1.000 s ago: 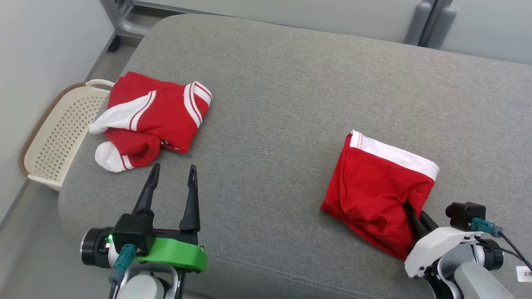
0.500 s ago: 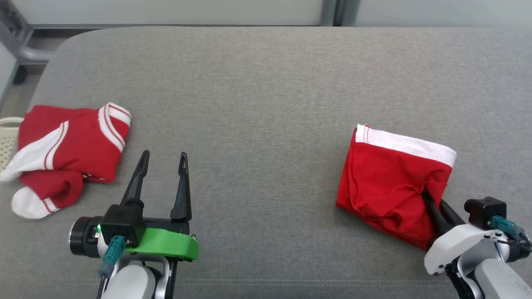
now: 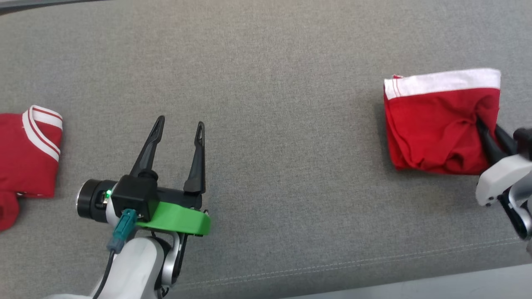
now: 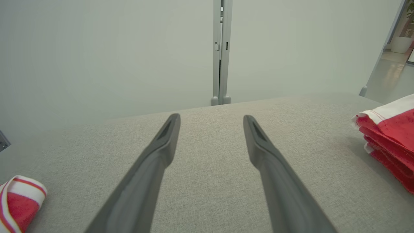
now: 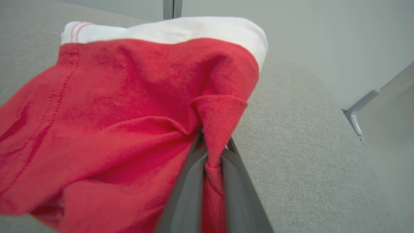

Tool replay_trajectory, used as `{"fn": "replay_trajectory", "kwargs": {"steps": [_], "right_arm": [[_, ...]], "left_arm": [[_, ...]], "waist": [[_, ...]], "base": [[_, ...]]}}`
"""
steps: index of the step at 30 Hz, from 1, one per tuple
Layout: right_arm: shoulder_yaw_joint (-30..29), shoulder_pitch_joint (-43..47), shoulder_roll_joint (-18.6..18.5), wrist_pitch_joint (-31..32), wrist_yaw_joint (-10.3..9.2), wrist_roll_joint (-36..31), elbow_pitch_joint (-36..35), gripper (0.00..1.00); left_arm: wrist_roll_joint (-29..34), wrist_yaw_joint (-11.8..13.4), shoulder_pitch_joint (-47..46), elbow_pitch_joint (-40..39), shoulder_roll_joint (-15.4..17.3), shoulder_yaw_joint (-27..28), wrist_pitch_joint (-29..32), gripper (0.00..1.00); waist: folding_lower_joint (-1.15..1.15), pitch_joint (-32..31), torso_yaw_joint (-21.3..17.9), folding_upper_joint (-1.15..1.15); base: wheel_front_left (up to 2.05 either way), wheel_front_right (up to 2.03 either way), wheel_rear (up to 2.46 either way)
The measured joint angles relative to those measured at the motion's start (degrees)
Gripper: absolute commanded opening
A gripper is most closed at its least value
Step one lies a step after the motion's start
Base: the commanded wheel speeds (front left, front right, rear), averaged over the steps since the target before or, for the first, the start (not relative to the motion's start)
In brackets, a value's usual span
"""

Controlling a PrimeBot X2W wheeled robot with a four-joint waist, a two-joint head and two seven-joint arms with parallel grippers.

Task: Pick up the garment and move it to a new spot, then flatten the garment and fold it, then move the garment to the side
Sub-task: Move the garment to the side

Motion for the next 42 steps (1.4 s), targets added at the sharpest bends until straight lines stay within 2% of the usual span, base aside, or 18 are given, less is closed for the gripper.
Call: {"fn": "replay_trajectory", "kwargs": {"steps": [2, 7, 10, 12, 20, 21, 22, 23, 31, 39, 42], "right_arm": [[3.0, -6.0, -3.1, -0.5, 0.01, -1.2, 3.4, 0.0], [7.4, -13.4, -9.1, -1.2, 0.02, -0.7, 11.0, 0.0], [7.9, -17.4, -11.9, -1.9, 0.01, -0.2, 14.4, 0.0], [7.3, -19.5, -13.3, -2.2, 0.01, 0.5, 16.7, 0.0], [7.3, -25.5, -15.0, -2.8, 0.01, 0.8, 21.1, 0.02], [7.2, -26.0, -15.0, -2.9, 0.01, 0.8, 21.9, 0.14], [6.7, -26.7, -14.9, -2.9, 0.01, 0.8, 23.0, 0.46], [6.4, -27.4, -14.8, -3.0, 0.01, 0.6, 23.8, 1.0], [0.6, -31.4, -13.2, -3.5, 0.01, -3.7, 26.8, 1.0], [-10.5, -26.1, -7.4, -3.5, 0.0, -5.4, 13.3, 1.0], [-15.4, -21.8, -3.1, -3.5, 0.01, -6.0, 6.8, 1.0]], "left_arm": [[0.9, -0.8, -2.3, -0.5, -0.4, -1.4, 0.4, 1.0], [1.9, -2.2, -6.6, -0.8, -1.5, -3.2, 0.8, 1.0], [2.3, -2.4, -8.7, -1.2, -2.1, -3.5, 0.8, 1.0], [2.6, -2.5, -9.5, -1.5, -2.1, -3.7, 0.8, 1.0], [3.6, -2.9, -12.1, -2.6, -1.5, -4.1, 1.4, 1.0], [3.7, -2.9, -12.2, -2.7, -1.4, -4.2, 1.4, 1.0], [3.8, -2.9, -12.3, -2.7, -1.3, -4.2, 1.6, 1.0], [3.9, -2.9, -12.4, -2.8, -1.3, -4.3, 1.8, 1.0], [4.0, -2.9, -13.3, -2.4, -1.4, -4.5, 1.7, 1.0], [1.9, -2.8, -12.4, 0.5, -1.2, -3.4, 0.6, 1.0], [1.2, -2.3, -10.8, 1.5, -0.7, -2.7, 0.1, 1.0]], "waist": [[0.0, 2.2, -0.1, 0.0], [0.0, 5.7, 0.5, 0.0], [0.0, 7.8, 1.1, 0.0], [0.0, 9.1, 1.4, 0.0], [0.0, 14.0, 2.2, 0.0], [0.0, 14.6, 2.3, 0.0], [0.0, 15.2, 2.4, 0.0], [0.0, 15.8, 2.5, 0.0], [0.01, 17.7, 3.1, 0.0], [0.0, 14.2, 2.5, 0.0], [0.0, 12.2, 2.1, 0.0]], "base": [[0.0, 0.0, 0.0], [0.0, 0.0, 0.0], [0.0, 0.0, 0.0], [0.0, 0.0, 0.0], [0.0, 0.0, 0.0], [0.0, 0.0, 0.0], [0.0, 0.0, 0.0], [0.0, 0.0, 0.0], [0.0, 0.0, 0.0], [0.0, 0.0, 0.0], [0.0, 0.0, 0.0]]}}
